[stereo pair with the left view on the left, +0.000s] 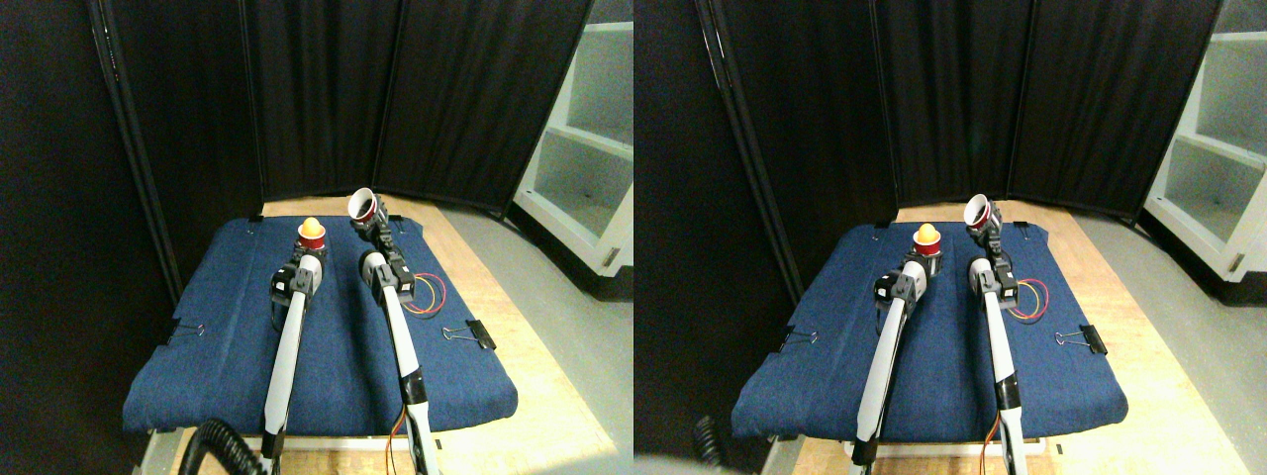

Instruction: Pour (bimanual)

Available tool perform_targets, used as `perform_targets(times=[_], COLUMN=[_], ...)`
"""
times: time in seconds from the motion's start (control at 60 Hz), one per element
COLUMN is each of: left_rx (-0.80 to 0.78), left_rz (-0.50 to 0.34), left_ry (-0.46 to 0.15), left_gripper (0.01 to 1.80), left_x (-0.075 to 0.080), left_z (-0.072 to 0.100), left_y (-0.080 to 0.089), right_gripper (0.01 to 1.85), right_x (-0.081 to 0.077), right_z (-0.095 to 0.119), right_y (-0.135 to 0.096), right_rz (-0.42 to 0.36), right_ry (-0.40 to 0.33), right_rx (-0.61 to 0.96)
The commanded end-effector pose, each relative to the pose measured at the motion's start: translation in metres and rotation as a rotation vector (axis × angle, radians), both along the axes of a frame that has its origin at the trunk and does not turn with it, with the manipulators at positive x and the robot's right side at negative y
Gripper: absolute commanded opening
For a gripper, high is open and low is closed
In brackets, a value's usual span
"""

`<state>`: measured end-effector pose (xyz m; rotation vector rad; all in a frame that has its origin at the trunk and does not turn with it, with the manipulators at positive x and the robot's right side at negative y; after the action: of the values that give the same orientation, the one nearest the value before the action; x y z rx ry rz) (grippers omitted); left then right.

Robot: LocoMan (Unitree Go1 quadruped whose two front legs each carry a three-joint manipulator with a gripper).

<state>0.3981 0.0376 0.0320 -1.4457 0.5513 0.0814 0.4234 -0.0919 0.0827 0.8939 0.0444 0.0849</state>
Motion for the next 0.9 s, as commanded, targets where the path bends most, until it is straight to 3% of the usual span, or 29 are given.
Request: perform_targets(times=[0.017, 0.183, 0.367, 0.5, 0.683, 0.9], left_rx=[-0.006, -0.014, -0.02, -0.012, -0.005, -0.001], left_rz=[-0.001, 0.013, 0.049, 0.06, 0.083, 0.106], left_ry=[-0.053, -0.054, -0.047, -0.046, -0.041, -0.038], left_gripper=[0.33, 0.33, 0.33, 0.33, 0.33, 0.33], left_x=[0.008, 0.014, 0.019, 0.022, 0.026, 0.029], left_z=[0.005, 0.001, -0.007, -0.015, -0.027, -0.04], left_y=[0.003, 0.011, 0.021, 0.027, 0.034, 0.039], right_gripper=[0.34, 0.36, 0.35, 0.36, 0.37, 0.38], right_x=[0.002, -0.002, -0.002, 0.001, -0.002, -0.001], right_z=[-0.003, -0.009, -0.016, -0.026, -0.039, -0.053], right_y=[-0.007, -0.019, -0.032, -0.038, -0.042, -0.047], right_rz=[-0.02, -0.027, -0.108, -0.098, -0.15, -0.181], right_ry=[-0.022, -0.021, 0.029, 0.012, 0.062, 0.093], right_rx=[0.023, 0.165, 0.335, 0.38, 0.483, 0.499])
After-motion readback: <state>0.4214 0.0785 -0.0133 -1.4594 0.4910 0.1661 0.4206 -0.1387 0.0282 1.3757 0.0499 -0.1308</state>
